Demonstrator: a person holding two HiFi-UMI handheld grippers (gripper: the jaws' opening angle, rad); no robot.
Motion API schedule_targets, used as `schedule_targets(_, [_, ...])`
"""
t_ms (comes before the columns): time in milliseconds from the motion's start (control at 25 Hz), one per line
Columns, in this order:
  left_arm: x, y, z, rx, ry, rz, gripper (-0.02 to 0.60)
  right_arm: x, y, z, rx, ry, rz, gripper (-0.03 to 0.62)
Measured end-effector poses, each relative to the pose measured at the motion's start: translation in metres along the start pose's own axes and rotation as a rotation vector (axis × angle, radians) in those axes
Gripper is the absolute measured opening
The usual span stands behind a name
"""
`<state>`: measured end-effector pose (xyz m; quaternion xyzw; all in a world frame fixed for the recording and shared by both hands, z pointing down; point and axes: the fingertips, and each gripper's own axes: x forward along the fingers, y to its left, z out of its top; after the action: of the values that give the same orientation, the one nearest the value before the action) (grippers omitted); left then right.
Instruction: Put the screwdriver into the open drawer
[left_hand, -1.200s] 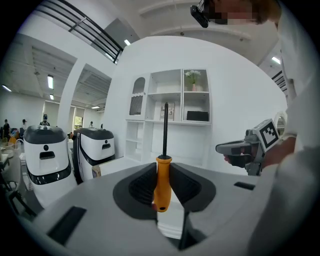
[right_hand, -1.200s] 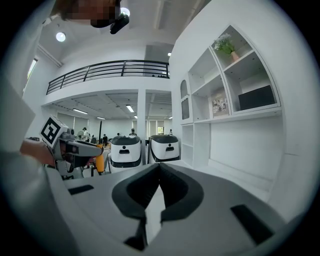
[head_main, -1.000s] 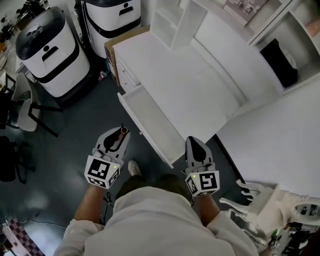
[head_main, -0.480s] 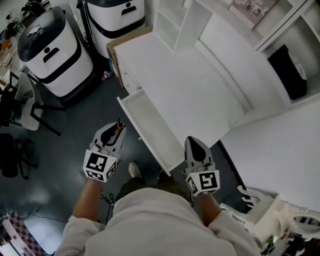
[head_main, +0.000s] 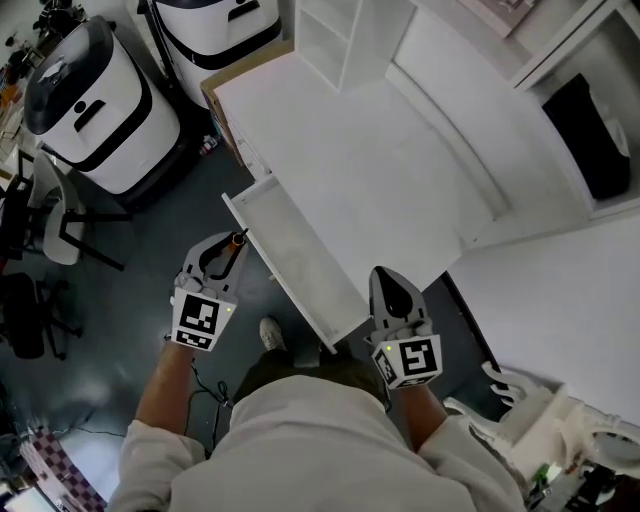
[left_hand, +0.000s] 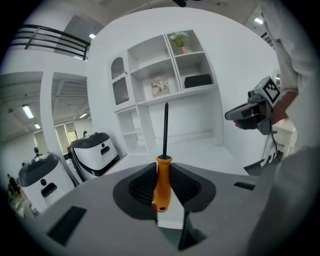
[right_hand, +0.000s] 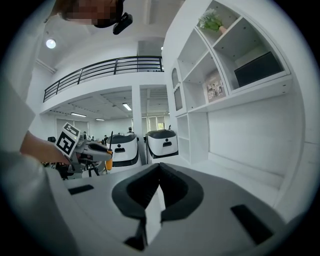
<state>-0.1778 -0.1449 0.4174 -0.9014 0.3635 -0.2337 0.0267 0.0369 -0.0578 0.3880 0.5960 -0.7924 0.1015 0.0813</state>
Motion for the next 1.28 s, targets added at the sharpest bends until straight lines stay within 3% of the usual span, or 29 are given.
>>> schedule_targets(760, [0.107,-0.039,-0.058,0.427,0.184,-0.296,0.080,-0.025,-0.054,-0.039,0.097,0.038,-0.186,0.003])
schedule_targets(1280, [0.153,-0.069,-0.124,0.694,0.310,-0.502,0.080,-0.042,-0.073,-0.065,0.146,0.066,-0.289,0.003])
